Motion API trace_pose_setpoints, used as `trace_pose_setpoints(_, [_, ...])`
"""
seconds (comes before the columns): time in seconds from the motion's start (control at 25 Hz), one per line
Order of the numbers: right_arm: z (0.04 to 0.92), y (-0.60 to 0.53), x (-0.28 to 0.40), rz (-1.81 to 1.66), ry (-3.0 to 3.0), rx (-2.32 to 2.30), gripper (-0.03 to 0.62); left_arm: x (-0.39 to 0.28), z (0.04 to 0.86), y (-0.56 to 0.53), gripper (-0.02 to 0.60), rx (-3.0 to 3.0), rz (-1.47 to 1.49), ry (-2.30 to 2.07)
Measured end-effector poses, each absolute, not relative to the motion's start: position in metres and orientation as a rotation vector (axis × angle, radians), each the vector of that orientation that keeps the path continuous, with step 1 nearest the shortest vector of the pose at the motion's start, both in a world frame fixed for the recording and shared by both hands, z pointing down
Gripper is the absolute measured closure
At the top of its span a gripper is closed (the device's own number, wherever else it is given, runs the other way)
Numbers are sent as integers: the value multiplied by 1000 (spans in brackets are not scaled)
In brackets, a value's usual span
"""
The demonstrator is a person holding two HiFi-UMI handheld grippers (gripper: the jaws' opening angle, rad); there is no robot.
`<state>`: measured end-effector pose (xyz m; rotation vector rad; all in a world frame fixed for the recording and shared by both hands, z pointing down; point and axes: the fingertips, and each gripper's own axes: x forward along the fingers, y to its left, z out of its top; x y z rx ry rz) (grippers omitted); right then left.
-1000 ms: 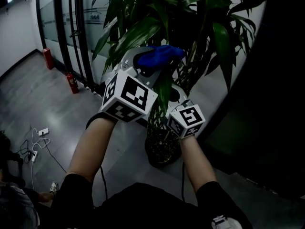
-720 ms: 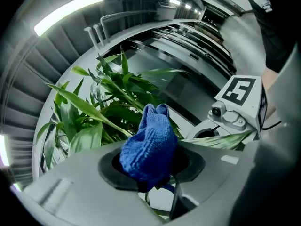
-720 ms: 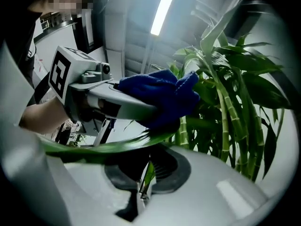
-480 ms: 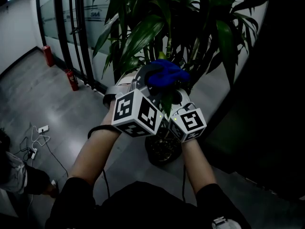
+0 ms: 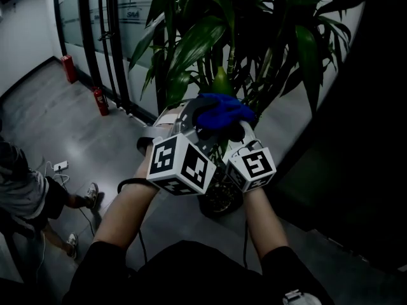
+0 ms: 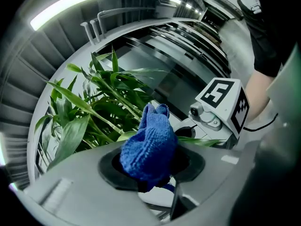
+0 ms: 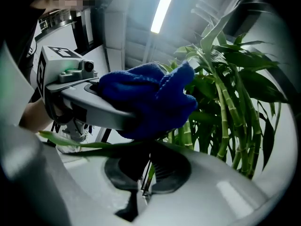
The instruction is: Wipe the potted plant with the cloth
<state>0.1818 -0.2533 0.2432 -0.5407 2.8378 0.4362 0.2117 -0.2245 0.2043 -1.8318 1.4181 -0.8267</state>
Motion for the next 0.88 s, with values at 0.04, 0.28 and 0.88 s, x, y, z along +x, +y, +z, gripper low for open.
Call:
trace_pose_setpoints(0.04, [244, -252, 182, 426, 2841, -538, 591, 213, 206, -222, 426, -1834, -829, 1418])
trace_pose_setpoints(0.28, [253, -246, 187, 415, 2849, -556, 591, 218, 219, -210, 426, -1853, -843, 1408])
trace_pose_setpoints(0.88, [275, -242, 208, 359, 2878, -581, 591, 233, 246, -195, 426, -1945, -849, 1411])
